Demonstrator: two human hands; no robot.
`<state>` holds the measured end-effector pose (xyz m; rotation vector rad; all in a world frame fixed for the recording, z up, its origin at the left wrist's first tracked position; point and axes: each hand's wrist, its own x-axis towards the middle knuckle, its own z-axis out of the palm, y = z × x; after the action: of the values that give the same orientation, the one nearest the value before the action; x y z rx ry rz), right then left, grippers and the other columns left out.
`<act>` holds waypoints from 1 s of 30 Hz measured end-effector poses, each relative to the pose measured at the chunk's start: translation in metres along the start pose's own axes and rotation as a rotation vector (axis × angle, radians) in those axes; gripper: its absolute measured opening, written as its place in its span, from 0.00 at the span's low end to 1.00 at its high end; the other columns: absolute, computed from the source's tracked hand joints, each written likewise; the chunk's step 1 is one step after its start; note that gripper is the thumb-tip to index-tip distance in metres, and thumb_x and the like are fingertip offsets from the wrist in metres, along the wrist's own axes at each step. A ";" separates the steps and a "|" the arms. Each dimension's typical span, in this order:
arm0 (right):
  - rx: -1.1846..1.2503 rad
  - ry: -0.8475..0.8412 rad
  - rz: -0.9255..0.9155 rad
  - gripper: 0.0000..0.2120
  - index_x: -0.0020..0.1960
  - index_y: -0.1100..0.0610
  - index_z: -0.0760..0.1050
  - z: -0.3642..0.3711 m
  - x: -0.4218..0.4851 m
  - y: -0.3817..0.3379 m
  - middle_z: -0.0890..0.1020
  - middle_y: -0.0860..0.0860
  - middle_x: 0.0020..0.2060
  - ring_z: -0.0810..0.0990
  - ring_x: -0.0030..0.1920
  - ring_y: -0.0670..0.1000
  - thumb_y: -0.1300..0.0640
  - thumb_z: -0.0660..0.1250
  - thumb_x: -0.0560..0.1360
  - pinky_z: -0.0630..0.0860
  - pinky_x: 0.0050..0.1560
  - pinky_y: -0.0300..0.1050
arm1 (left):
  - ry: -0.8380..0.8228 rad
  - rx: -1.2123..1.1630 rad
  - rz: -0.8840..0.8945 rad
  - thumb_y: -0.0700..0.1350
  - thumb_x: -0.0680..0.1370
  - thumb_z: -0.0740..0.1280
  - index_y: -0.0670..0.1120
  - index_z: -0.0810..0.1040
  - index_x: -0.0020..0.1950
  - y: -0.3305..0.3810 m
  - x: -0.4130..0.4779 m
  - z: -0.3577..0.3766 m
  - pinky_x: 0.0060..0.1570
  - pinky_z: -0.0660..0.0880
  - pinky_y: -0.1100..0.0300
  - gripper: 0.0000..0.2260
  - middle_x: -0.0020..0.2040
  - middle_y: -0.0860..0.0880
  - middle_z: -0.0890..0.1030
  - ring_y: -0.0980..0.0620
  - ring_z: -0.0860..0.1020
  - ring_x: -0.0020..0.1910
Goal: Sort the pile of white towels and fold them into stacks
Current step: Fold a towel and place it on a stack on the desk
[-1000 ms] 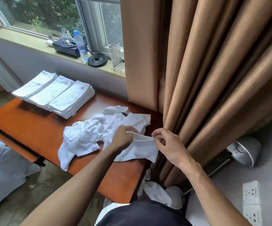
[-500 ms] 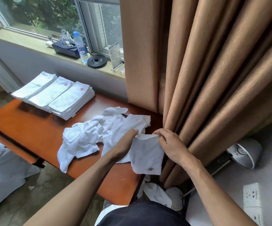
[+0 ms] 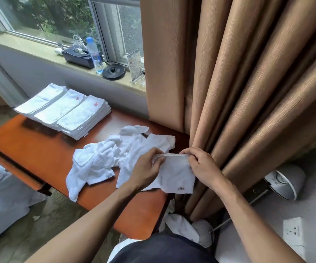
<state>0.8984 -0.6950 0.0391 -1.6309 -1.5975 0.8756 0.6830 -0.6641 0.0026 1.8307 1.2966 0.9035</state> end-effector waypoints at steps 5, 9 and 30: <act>-0.012 -0.086 -0.030 0.13 0.59 0.50 0.81 0.004 0.003 0.007 0.79 0.46 0.51 0.77 0.51 0.42 0.57 0.76 0.75 0.72 0.53 0.34 | -0.019 -0.074 0.027 0.46 0.81 0.70 0.52 0.79 0.52 0.007 0.015 -0.002 0.45 0.71 0.70 0.02 0.46 0.58 0.82 0.57 0.80 0.47; -0.045 -0.076 -0.049 0.06 0.54 0.54 0.83 0.009 0.019 0.000 0.80 0.53 0.47 0.80 0.49 0.52 0.54 0.70 0.81 0.74 0.52 0.49 | -0.210 -0.283 -0.162 0.56 0.74 0.75 0.57 0.79 0.59 0.011 0.021 -0.009 0.51 0.76 0.68 0.15 0.53 0.59 0.84 0.60 0.81 0.54; -0.023 0.135 -0.031 0.03 0.47 0.40 0.80 0.002 0.053 0.006 0.84 0.36 0.42 0.82 0.45 0.39 0.47 0.71 0.74 0.78 0.45 0.41 | -0.367 0.071 -0.171 0.47 0.82 0.68 0.41 0.81 0.48 -0.010 0.054 0.000 0.50 0.76 0.48 0.10 0.43 0.46 0.82 0.52 0.78 0.43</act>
<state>0.9014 -0.6420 0.0327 -1.6413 -1.5402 0.7181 0.6919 -0.6097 0.0022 1.8032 1.2373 0.4103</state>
